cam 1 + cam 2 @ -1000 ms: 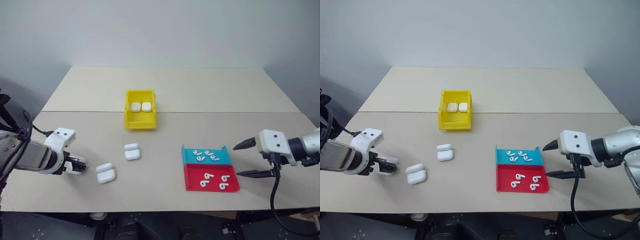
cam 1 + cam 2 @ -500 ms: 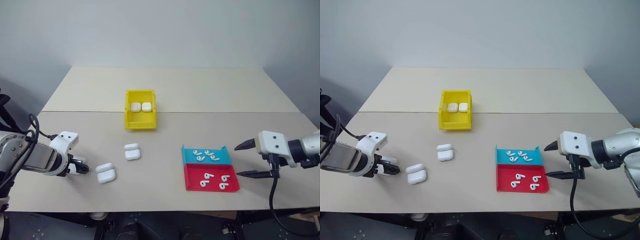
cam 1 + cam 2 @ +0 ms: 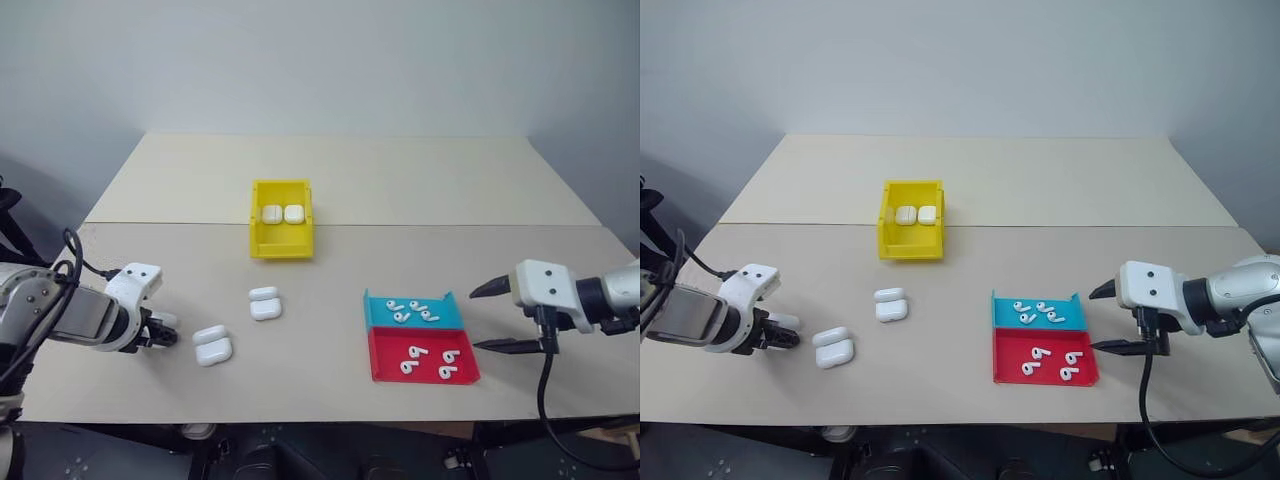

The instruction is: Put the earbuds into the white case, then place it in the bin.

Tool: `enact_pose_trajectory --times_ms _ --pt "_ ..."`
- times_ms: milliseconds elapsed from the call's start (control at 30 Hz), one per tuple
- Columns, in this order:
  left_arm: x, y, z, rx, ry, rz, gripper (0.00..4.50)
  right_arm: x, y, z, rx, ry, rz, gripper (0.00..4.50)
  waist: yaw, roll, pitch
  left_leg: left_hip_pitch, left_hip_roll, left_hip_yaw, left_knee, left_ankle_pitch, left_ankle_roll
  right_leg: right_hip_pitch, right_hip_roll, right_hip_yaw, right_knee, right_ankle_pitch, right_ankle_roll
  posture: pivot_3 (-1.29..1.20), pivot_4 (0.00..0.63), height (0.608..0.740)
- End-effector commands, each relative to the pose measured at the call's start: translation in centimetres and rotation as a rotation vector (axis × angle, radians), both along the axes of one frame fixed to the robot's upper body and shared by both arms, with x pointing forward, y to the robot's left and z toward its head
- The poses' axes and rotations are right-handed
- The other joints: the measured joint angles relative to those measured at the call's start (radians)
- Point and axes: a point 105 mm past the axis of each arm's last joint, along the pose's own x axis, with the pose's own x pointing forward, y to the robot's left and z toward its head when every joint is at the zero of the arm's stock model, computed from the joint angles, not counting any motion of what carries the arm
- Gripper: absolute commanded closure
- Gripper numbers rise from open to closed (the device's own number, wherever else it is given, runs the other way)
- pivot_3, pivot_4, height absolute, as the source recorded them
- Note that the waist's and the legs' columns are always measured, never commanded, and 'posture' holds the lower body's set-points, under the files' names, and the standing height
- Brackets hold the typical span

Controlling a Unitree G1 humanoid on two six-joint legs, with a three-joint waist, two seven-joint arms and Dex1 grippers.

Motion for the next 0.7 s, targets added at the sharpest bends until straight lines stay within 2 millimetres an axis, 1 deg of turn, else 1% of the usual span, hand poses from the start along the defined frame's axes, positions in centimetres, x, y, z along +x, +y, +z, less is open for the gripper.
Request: enact_pose_trajectory --times_ms 33,100,133,200,267,400,433,500,533,567,600,633,700 --pt "0.2 -0.1 2.8 0.046 -0.100 -0.040 1.73 0.3 0.2 1.7 -0.007 -0.069 0.039 0.00 -0.002 0.000 0.000 0.000 0.000 0.000 0.000 0.000 0.000 0.000 0.000 0.000 0.000 0.000 0.000 0.00 0.150 0.740" --pt "0.2 -0.3 4.4 0.073 -0.172 -0.063 1.73 0.5 0.4 2.4 -0.007 -0.103 0.070 0.00 -0.003 -0.001 0.000 -0.001 0.000 0.000 0.000 0.000 0.000 -0.001 0.000 0.000 0.000 0.000 0.000 0.00 0.150 0.740" --pt "0.3 -0.4 4.8 0.079 -0.196 -0.065 1.73 0.6 0.3 2.6 -0.009 -0.112 0.078 0.00 -0.002 0.000 0.000 -0.001 0.000 0.000 0.000 0.000 0.000 -0.001 0.000 0.000 -0.001 0.000 0.000 0.00 0.150 0.740" --pt "0.2 -0.6 6.1 0.097 -0.260 -0.084 1.73 0.8 0.2 2.8 -0.044 -0.099 0.082 0.00 -0.002 0.000 0.000 0.000 0.000 0.000 -0.001 0.000 0.000 0.000 0.000 0.000 -0.001 0.000 0.000 0.00 0.150 0.740" --pt "0.2 -1.8 7.8 0.079 -0.354 -0.142 1.73 0.9 0.5 3.1 -0.065 -0.069 0.086 0.00 -0.002 0.000 0.000 0.000 0.000 0.000 0.000 0.000 0.000 0.000 0.000 0.000 -0.001 0.000 0.000 0.00 0.150 0.740" --pt "0.6 -4.1 9.7 0.062 -0.484 -0.253 1.73 0.7 1.6 3.1 -0.091 -0.054 0.148 0.00 0.000 0.000 0.000 -0.001 0.000 0.000 0.000 0.000 0.000 0.000 0.000 0.000 -0.001 0.000 0.000 0.00 0.150 0.740" --pt "0.6 -4.7 10.0 0.067 -0.517 -0.295 1.73 0.6 1.8 3.1 -0.099 -0.044 0.155 0.00 0.000 0.000 0.000 -0.001 0.000 0.000 0.000 0.000 -0.001 0.000 0.000 0.000 -0.001 0.000 0.000 0.00 0.150 0.740" --pt "0.6 -7.0 10.7 0.026 -0.639 -0.433 1.73 0.2 2.6 3.0 -0.127 -0.028 0.175 0.00 0.001 0.000 0.000 -0.001 0.000 0.000 -0.001 0.001 -0.002 -0.001 0.000 -0.001 -0.001 0.000 0.000 0.00 0.150 0.740" --pt "0.4 -8.2 11.1 -0.006 -0.720 -0.503 1.73 0.0 3.0 2.9 -0.146 -0.023 0.185 0.00 0.001 0.000 0.000 -0.001 0.000 0.001 -0.001 0.003 -0.005 0.000 0.000 0.000 -0.001 0.000 0.000 0.00 0.150 0.740" --pt "0.4 -9.6 11.9 -0.057 -0.863 -0.574 1.73 -0.3 3.2 2.7 -0.172 -0.020 0.200 0.00 0.001 0.001 0.000 -0.001 0.000 0.001 -0.001 0.003 -0.006 0.000 0.000 0.000 -0.002 0.000 0.000 0.00 0.150 0.740" --pt "0.0 -10.5 12.0 -0.089 -0.936 -0.634 1.73 -0.7 3.6 2.4 -0.188 0.002 0.205 0.00 0.003 0.001 -0.001 -0.001 -0.001 0.002 -0.002 0.004 -0.008 0.000 -0.001 0.000 -0.003 0.000 0.000 0.00 0.150 0.740" --pt "-0.3 -11.1 11.7 -0.117 -0.943 -0.672 1.73 -1.0 3.9 2.3 -0.199 0.014 0.206 0.00 0.004 0.000 0.000 -0.001 -0.001 0.003 -0.001 0.005 -0.008 0.000 -0.001 0.000 -0.003 0.000 0.000 0.00 0.150 0.740" --pt "-0.7 -12.6 11.6 -0.176 -1.049 -0.780 1.73 -1.3 4.6 2.0 -0.210 0.033 0.186 0.00 0.003 0.000 0.000 -0.002 0.001 0.002 -0.002 0.005 -0.008 -0.001 0.000 0.000 -0.004 0.000 0.000 0.00 0.150 0.740"
